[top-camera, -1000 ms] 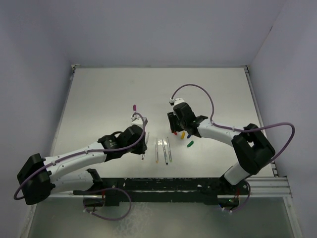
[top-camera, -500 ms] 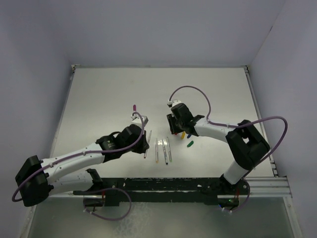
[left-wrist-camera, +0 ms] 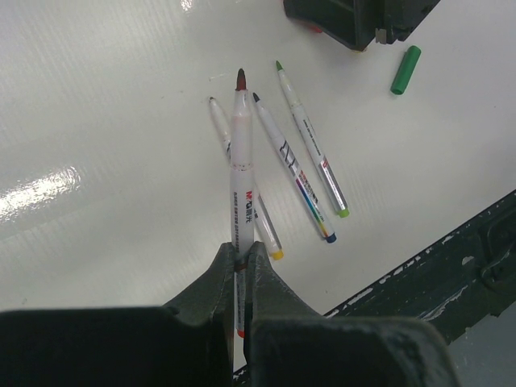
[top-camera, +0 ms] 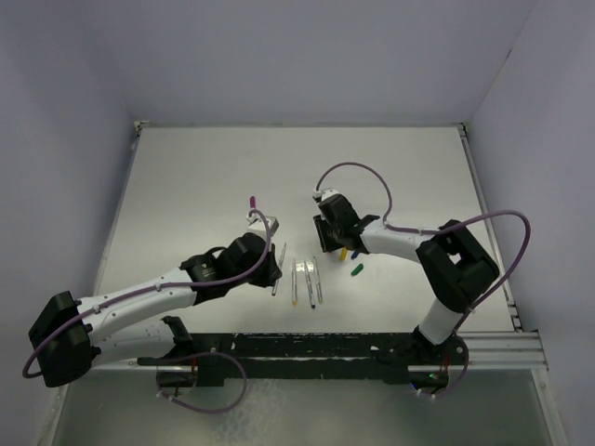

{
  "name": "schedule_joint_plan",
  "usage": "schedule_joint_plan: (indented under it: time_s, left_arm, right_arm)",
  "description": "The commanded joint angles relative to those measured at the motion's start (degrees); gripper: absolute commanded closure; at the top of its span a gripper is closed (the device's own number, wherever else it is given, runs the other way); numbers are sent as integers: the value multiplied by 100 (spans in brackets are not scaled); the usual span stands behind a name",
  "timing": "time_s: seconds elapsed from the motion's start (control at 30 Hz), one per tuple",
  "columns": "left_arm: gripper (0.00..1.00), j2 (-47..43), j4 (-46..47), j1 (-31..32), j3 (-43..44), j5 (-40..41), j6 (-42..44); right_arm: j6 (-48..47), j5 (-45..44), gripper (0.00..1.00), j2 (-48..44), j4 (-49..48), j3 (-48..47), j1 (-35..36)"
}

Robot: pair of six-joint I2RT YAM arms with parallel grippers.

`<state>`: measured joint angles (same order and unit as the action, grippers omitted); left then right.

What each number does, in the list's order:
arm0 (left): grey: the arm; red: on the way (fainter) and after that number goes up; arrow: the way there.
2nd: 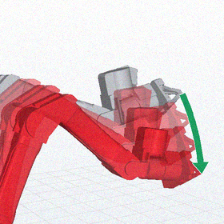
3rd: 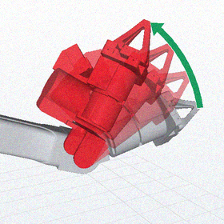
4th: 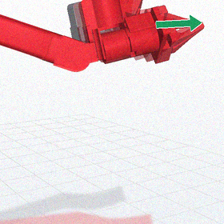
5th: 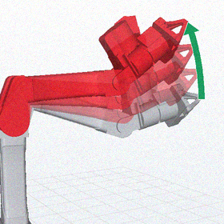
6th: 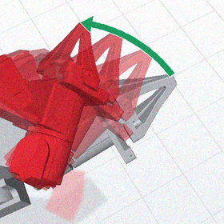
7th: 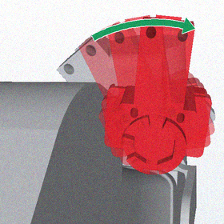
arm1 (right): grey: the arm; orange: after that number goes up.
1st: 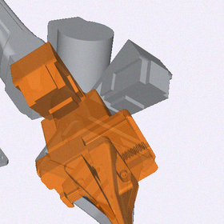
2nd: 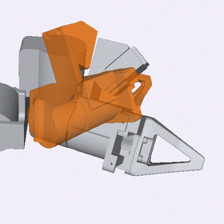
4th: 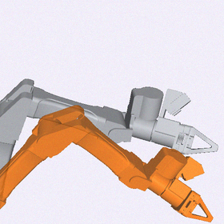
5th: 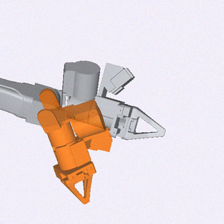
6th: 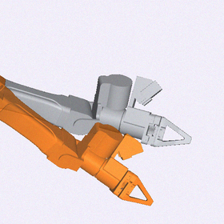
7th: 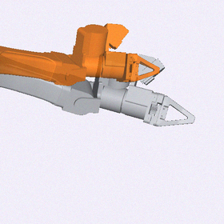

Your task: Insert the pens into the pen caps

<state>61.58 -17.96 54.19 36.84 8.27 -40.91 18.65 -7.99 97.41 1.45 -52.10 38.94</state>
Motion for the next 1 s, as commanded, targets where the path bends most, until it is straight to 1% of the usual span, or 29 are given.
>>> schedule_joint_plan:
  time_s: [0.0, 0.13, 0.27, 0.43, 0.57, 0.73, 0.87, 0.97]
  left_arm:
    - [100, -96, 259, 38, -5, -13, 41]
    - [100, -111, 236, 35, 1, 19, 22]
    - [100, -145, 226, 35, -23, 52, 17]
    - [100, -67, 392, 33, 19, -2, 167]
    - [100, 88, 750, 28, 94, 8, 318]
    - [100, 422, 1482, 28, 201, -51, 544]
    - [100, 770, 2190, 27, 279, -222, 702]
    - [100, 956, 2758, 29, 265, -392, 724]
  right_arm:
    - [83, -128, 67, 102, 254, -199, -7]
    - [206, -132, 79, 113, 493, -222, -4]
    - [302, -146, 100, 65, 689, -156, -5]
    - [319, -175, 100, -6, 748, -195, -8]
    - [269, -84, 100, -393, 644, -355, -5]
    - [49, 5, 100, -1295, -92, -272, -5]
    - [37, 252, 100, -2152, -964, 92, -8]
    - [120, 344, 100, -2619, -1533, 347, -7]
